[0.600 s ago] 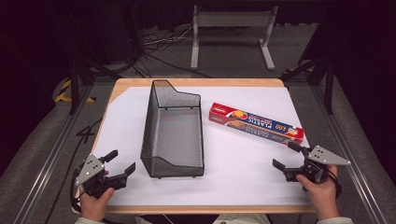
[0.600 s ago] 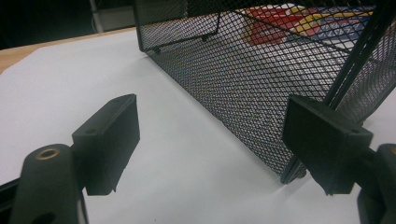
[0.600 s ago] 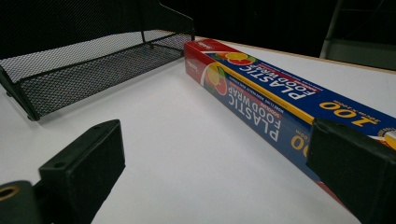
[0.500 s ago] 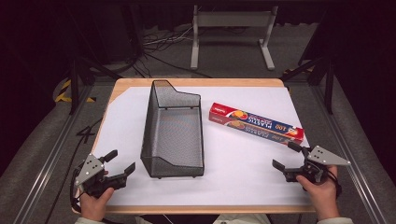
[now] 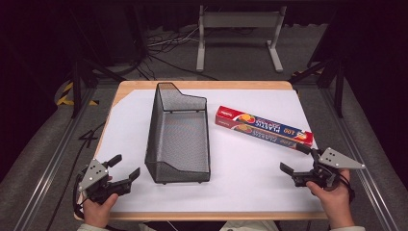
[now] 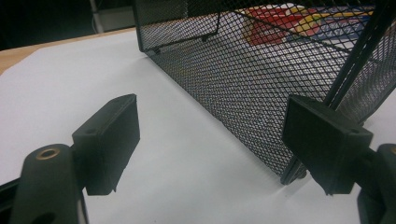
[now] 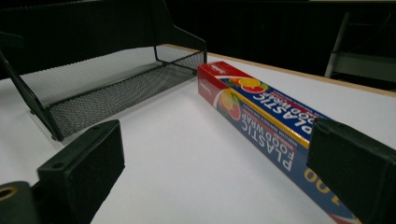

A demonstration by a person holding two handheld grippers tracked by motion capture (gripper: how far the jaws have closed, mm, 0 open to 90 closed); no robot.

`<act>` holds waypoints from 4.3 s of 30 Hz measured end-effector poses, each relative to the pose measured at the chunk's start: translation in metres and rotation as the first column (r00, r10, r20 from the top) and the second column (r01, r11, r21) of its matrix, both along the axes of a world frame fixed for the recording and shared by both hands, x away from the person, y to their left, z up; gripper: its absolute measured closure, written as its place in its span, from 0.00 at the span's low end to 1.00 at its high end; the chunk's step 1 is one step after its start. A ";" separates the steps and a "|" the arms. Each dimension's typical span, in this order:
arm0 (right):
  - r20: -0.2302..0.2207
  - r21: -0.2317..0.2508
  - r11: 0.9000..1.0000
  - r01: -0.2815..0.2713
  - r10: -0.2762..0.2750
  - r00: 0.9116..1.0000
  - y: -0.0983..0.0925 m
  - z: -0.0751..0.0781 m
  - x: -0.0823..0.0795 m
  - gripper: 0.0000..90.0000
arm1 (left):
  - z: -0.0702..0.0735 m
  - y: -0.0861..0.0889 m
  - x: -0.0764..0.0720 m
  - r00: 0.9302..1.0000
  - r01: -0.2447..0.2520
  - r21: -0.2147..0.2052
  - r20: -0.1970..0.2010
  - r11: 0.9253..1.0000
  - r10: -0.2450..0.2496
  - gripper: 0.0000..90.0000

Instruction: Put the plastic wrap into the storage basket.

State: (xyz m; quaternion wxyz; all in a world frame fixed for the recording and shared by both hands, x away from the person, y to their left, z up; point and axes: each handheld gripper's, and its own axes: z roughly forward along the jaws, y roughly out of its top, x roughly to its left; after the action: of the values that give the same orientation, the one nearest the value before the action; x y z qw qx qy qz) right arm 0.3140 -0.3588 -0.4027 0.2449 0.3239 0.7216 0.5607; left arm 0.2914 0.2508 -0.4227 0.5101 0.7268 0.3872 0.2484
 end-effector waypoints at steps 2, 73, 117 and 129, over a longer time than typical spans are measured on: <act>0.001 0.009 1.000 -0.004 0.004 1.000 0.001 0.007 0.001 0.06 | 0.000 0.000 0.000 1.000 -0.005 0.000 -0.003 1.000 0.005 0.22; -0.269 -0.344 0.921 -0.181 0.088 0.959 0.055 0.094 0.173 0.22 | -0.005 -0.001 0.002 1.000 0.008 0.020 -0.029 1.000 -0.008 0.22; -0.561 -0.537 0.760 -0.365 0.001 0.828 0.070 0.001 0.211 0.16 | -0.008 0.010 -0.015 0.998 -0.040 0.028 -0.039 0.999 0.041 0.22; -0.601 -0.578 0.686 -0.442 0.009 0.799 0.073 -0.004 0.214 0.26 | -0.008 0.011 -0.015 0.998 -0.041 0.025 -0.038 0.999 0.042 0.22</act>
State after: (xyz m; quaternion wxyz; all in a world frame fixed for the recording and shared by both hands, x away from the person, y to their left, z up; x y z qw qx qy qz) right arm 0.5277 -0.2860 -0.4066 0.0534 0.2595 0.9515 0.1563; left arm 0.2762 0.2619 -0.4308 0.4885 0.7293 0.4088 0.2496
